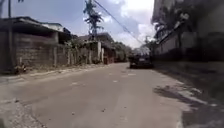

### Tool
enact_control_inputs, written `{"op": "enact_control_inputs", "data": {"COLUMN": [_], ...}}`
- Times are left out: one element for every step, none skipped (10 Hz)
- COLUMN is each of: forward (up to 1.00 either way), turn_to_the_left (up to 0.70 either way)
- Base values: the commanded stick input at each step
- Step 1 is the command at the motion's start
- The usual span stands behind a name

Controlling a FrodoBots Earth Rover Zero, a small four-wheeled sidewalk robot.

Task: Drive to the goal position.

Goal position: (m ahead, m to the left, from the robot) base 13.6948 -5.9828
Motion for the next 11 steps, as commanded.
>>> {"op": "enact_control_inputs", "data": {"forward": [1.00, 1.00, 1.00, 1.00, 1.00, 1.00, 1.00, 1.00, 1.00, 1.00, 1.00], "turn_to_the_left": [0.00, 0.00, 0.00, 0.00, 0.00, 0.00, -0.01, -0.02, -0.04, -0.24, -0.39]}}
